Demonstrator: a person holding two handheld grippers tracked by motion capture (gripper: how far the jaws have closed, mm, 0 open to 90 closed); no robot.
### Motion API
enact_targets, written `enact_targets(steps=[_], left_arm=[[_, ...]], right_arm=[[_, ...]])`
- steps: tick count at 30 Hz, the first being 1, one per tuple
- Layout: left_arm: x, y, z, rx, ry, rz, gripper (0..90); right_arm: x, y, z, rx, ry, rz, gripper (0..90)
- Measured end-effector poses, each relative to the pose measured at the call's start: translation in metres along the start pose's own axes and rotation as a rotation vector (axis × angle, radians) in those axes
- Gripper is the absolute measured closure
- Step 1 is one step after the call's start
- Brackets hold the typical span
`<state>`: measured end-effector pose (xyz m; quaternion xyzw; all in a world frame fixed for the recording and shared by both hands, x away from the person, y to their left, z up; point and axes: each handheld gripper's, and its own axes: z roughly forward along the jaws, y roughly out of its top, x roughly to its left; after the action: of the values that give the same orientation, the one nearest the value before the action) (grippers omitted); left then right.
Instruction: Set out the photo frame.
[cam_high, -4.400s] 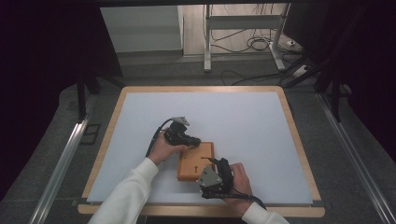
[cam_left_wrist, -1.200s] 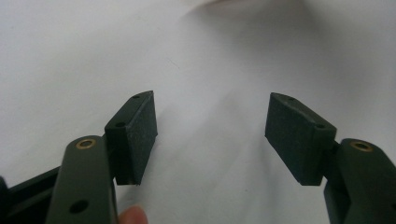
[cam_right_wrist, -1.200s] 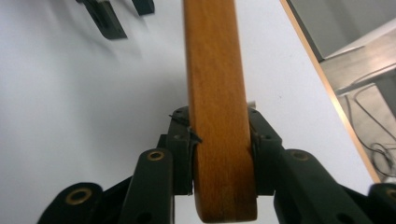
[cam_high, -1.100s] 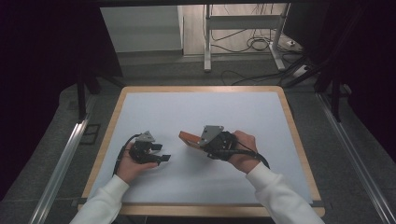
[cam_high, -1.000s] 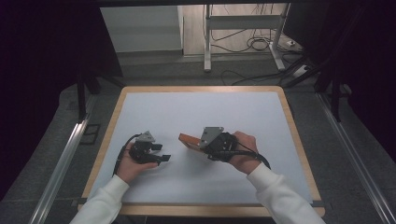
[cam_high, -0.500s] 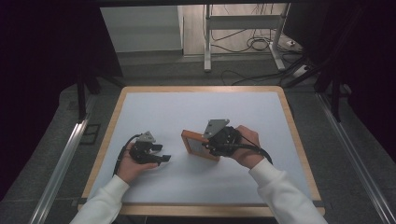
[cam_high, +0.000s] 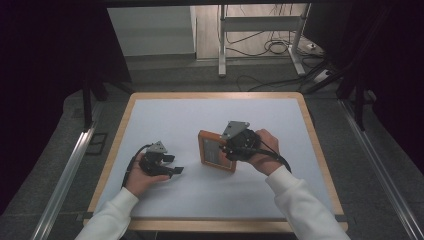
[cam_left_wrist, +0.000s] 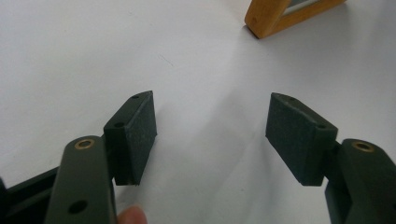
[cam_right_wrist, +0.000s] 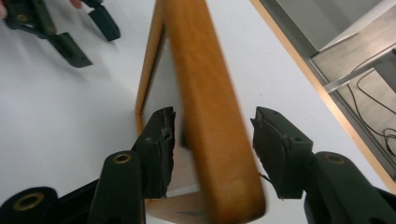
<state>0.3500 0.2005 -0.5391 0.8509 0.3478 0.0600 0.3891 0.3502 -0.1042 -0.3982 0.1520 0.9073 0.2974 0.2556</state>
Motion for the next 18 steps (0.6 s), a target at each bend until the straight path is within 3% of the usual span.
enact_targets(steps=[18], left_arm=[[0.000,0.000,0.001,0.003,-0.004,0.001,33.1]], right_arm=[[-0.013,-0.002,0.017,0.014,-0.068,0.024,41.7]])
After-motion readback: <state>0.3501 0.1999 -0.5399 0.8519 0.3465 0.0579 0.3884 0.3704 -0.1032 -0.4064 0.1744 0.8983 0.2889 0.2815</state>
